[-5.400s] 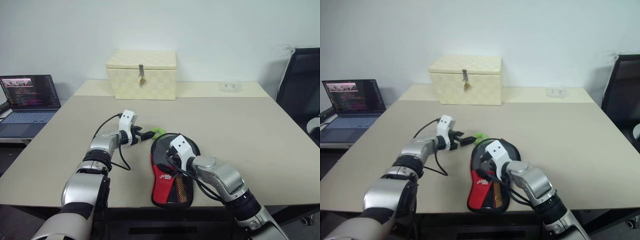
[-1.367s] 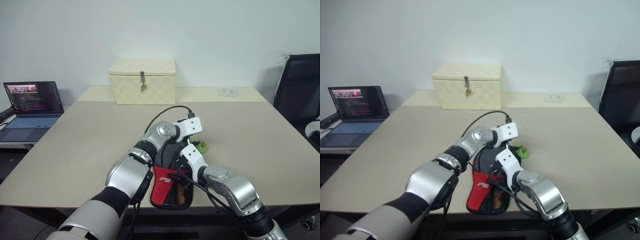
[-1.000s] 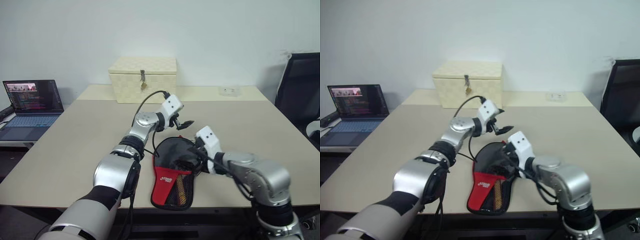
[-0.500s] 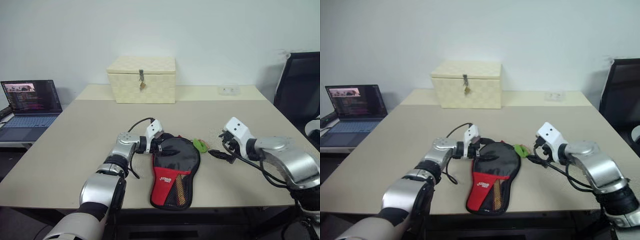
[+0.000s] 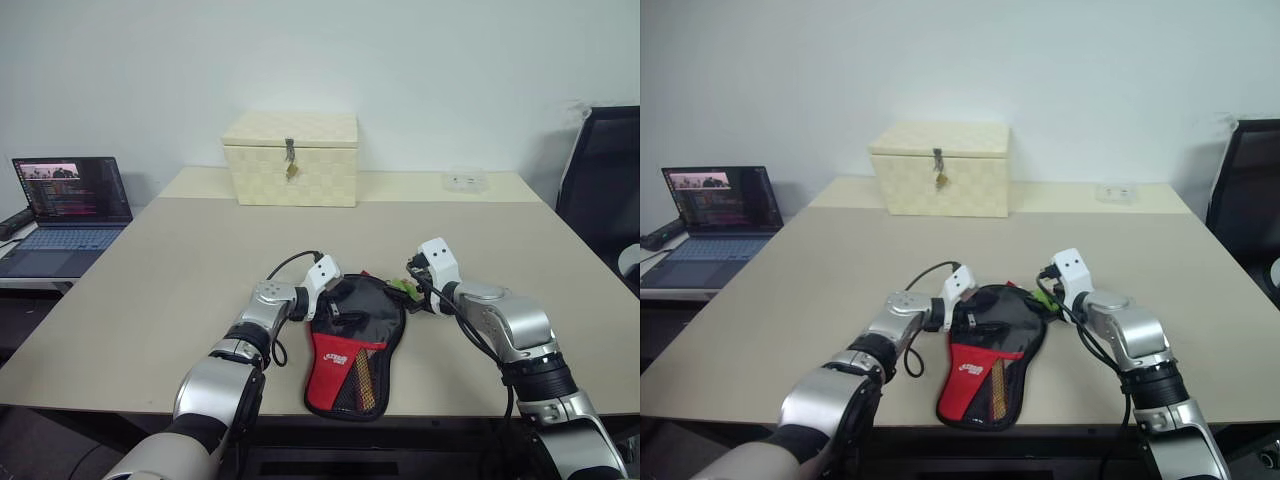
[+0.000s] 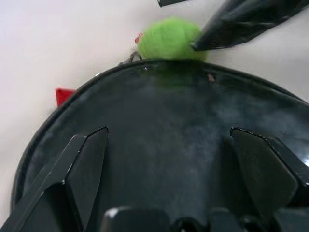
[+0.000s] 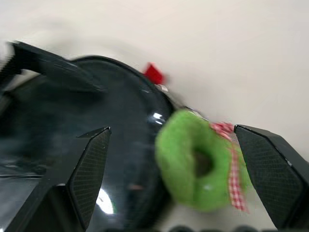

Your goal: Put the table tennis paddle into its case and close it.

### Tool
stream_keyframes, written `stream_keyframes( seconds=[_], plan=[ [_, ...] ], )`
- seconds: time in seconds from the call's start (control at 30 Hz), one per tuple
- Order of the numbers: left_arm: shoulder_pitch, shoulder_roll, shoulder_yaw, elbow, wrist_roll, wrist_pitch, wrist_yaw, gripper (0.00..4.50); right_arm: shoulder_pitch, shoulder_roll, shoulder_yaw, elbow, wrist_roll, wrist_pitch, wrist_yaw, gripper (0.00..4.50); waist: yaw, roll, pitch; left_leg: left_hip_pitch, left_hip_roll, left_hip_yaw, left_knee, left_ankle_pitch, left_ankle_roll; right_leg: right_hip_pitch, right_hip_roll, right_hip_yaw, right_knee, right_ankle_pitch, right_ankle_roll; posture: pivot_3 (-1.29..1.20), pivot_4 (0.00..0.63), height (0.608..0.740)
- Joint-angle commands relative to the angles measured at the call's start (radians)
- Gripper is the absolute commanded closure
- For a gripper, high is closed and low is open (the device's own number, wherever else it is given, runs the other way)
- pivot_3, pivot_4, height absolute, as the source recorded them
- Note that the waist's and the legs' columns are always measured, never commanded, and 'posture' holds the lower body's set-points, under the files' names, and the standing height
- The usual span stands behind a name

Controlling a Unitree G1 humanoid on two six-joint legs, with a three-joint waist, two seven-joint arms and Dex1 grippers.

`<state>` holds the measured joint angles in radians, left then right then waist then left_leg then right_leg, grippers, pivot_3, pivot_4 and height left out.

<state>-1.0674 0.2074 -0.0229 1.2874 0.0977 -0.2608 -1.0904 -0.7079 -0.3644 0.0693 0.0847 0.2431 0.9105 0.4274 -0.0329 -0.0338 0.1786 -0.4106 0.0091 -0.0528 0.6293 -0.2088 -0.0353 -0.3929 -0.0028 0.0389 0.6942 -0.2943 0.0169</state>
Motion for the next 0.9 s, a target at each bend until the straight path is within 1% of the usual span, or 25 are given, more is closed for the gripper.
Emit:
stream_keyframes(
  seconds=[0.03, 0.13, 0.23, 0.27, 0.37, 0.4, 0.47, 0.53, 0.57, 0.6, 0.63, 0.8, 0.9],
  plan=[
    [0.003, 0.004, -0.001, -0.018, -0.013, -0.001, -0.039, 0.08, -0.008, 0.017, -0.023, 0.021, -0.019, -0.032, -0.033, 0.00, 0.000, 0.000, 0.000, 0.000, 0.000, 0.000, 0.000, 0.000, 0.000, 0.000, 0.000, 0.000, 0.000, 0.000, 0.000, 0.00, 0.150, 0.740],
    [0.015, 0.015, -0.005, -0.019, -0.009, -0.012, -0.060, 0.08, -0.011, 0.037, -0.035, 0.052, -0.024, -0.040, -0.051, 0.00, -0.002, 0.000, 0.000, 0.000, 0.000, 0.000, 0.000, 0.000, 0.000, 0.000, 0.000, 0.000, 0.000, 0.000, 0.000, 0.00, 0.150, 0.740],
    [0.025, 0.020, -0.011, -0.020, -0.002, -0.022, -0.071, 0.00, -0.019, 0.045, -0.038, 0.070, -0.027, -0.044, -0.052, 0.58, -0.002, 0.000, 0.000, 0.000, 0.000, 0.001, 0.000, 0.000, 0.000, 0.000, 0.000, 0.001, 0.000, 0.000, 0.000, 0.00, 0.150, 0.740],
    [0.028, 0.021, -0.014, -0.021, 0.000, -0.024, -0.072, 0.00, -0.022, 0.044, -0.035, 0.077, -0.029, -0.045, -0.050, 0.86, -0.002, 0.000, 0.000, 0.000, 0.000, 0.001, 0.000, 0.000, 0.000, 0.000, 0.000, 0.001, 0.001, 0.000, 0.000, 0.00, 0.150, 0.740],
    [0.035, 0.022, -0.019, -0.026, 0.000, -0.028, -0.073, 0.00, -0.024, 0.044, -0.028, 0.088, -0.031, -0.045, -0.047, 1.94, -0.002, 0.000, 0.000, 0.000, 0.000, 0.001, 0.000, 0.000, 0.000, 0.000, 0.000, 0.001, 0.001, 0.000, 0.000, 0.00, 0.150, 0.740],
    [0.037, 0.022, -0.020, -0.027, 0.000, -0.029, -0.074, 0.00, -0.024, 0.046, -0.028, 0.090, -0.030, -0.044, -0.047, 2.23, -0.002, 0.000, 0.000, 0.000, 0.000, 0.001, 0.000, 0.000, 0.000, 0.000, 0.000, 0.001, 0.001, 0.000, 0.000, 0.00, 0.150, 0.740],
    [0.042, 0.020, -0.024, -0.029, 0.003, -0.032, -0.077, 0.00, -0.026, 0.050, -0.029, 0.096, -0.029, -0.039, -0.051, 3.00, -0.002, 0.000, 0.000, 0.001, 0.000, 0.001, 0.000, 0.000, 0.000, 0.000, 0.000, 0.001, 0.001, 0.000, 0.000, 0.00, 0.150, 0.740],
    [0.047, 0.018, -0.030, -0.031, 0.007, -0.037, -0.079, 0.00, -0.029, 0.054, -0.036, 0.102, -0.027, -0.033, -0.057, 3.64, -0.002, 0.000, 0.000, 0.001, 0.000, 0.001, 0.000, 0.000, 0.000, 0.000, 0.000, 0.001, 0.001, 0.000, 0.000, 0.00, 0.150, 0.740],
    [0.051, 0.016, -0.037, -0.033, 0.013, -0.046, -0.081, 0.00, -0.032, 0.053, -0.038, 0.104, -0.027, -0.031, -0.058, 4.08, -0.002, 0.000, 0.000, 0.001, 0.000, 0.001, 0.000, 0.000, 0.000, 0.000, 0.000, 0.001, 0.001, 0.000, 0.000, 0.00, 0.150, 0.740],
    [0.056, 0.013, -0.042, -0.035, 0.017, -0.052, -0.085, 0.00, -0.037, 0.047, -0.038, 0.106, -0.030, -0.031, -0.057, 4.38, -0.002, 0.000, 0.000, 0.001, 0.000, 0.001, 0.000, 0.000, 0.000, 0.000, 0.000, 0.001, 0.001, 0.000, 0.000, 0.00, 0.150, 0.740],
    [0.060, 0.008, -0.045, -0.037, 0.017, -0.055, -0.087, 0.00, -0.041, 0.040, -0.037, 0.106, -0.033, -0.030, -0.054, 4.45, -0.002, 0.000, 0.000, 0.001, 0.000, 0.001, 0.000, 0.000, 0.000, 0.000, 0.000, 0.001, 0.001, 0.000, 0.000, 0.00, 0.150, 0.740],
    [0.070, -0.012, -0.054, -0.041, 0.011, -0.054, -0.089, 0.00, -0.054, -0.014, -0.022, 0.100, -0.048, -0.036, -0.025, 4.45, 0.000, 0.001, -0.001, 0.001, 0.000, 0.001, 0.000, 0.000, 0.000, 0.000, 0.000, 0.001, 0.001, 0.000, 0.000, 0.00, 0.150, 0.740],
    [0.067, -0.036, -0.063, -0.031, 0.025, -0.048, -0.044, 0.00, -0.040, -0.112, -0.008, 0.014, -0.046, -0.007, 0.043, 4.45, 0.003, 0.001, -0.001, 0.001, 0.000, 0.000, 0.000, 0.000, 0.000, 0.001, 0.000, 0.000, 0.001, 0.000, 0.000, 0.00, 0.150, 0.740]
  ],
)
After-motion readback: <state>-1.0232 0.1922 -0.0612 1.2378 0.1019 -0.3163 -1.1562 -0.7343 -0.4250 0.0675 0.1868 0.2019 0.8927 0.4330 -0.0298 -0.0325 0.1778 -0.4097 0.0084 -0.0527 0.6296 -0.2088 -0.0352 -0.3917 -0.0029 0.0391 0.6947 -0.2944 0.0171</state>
